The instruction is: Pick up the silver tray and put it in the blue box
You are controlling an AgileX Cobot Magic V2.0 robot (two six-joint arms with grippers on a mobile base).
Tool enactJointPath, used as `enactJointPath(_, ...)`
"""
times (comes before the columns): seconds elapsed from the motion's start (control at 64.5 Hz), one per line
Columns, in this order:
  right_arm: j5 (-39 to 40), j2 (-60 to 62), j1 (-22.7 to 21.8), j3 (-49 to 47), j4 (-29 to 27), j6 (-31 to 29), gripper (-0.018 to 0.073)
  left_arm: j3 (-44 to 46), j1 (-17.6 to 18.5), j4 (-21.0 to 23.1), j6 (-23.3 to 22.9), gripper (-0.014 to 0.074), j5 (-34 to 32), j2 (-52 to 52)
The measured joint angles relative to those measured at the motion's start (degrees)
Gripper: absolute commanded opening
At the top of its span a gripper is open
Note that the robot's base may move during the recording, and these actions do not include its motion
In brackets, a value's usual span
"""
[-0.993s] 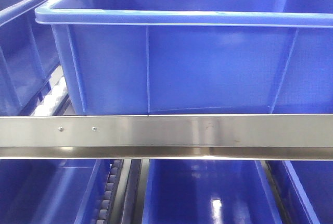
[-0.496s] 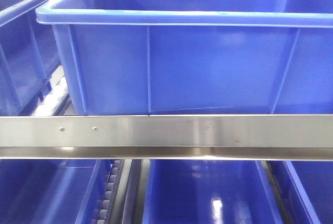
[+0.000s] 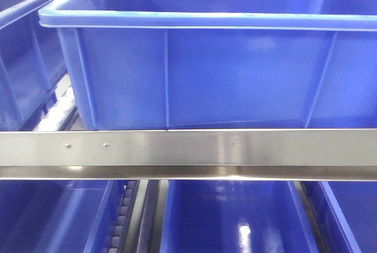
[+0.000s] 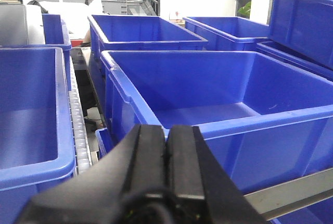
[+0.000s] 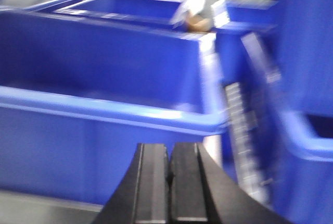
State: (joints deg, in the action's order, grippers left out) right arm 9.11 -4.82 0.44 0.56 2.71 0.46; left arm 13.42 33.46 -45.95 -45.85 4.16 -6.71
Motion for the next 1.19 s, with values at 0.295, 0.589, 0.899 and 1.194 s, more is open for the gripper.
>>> enactJointPath(0.295,-2.4,5.3,-0.9,1.1,-3.0,-0.5,0.0049,0.0,0.0,0.0,0.0,-0.0063,0.0,0.0)
enactJointPath(0.589,-4.2,5.4,-0.9,1.2,-3.1,-0.5,0.0049,-0.1,0.0,0.0,0.0,-0.0063,-0.2,0.0)
enactJointPath(0.899,-4.2,5.4,-0.9,1.2,-3.1,-0.5,0.0049,-0.1,0.0,0.0,0.0,-0.0063,-0.2,0.0)
enactJointPath(1.194,-4.2,5.4,-0.9,1.2,-3.1,-0.5,0.0049,-0.1,0.0,-0.1,0.0,-0.0063,0.0,0.0)
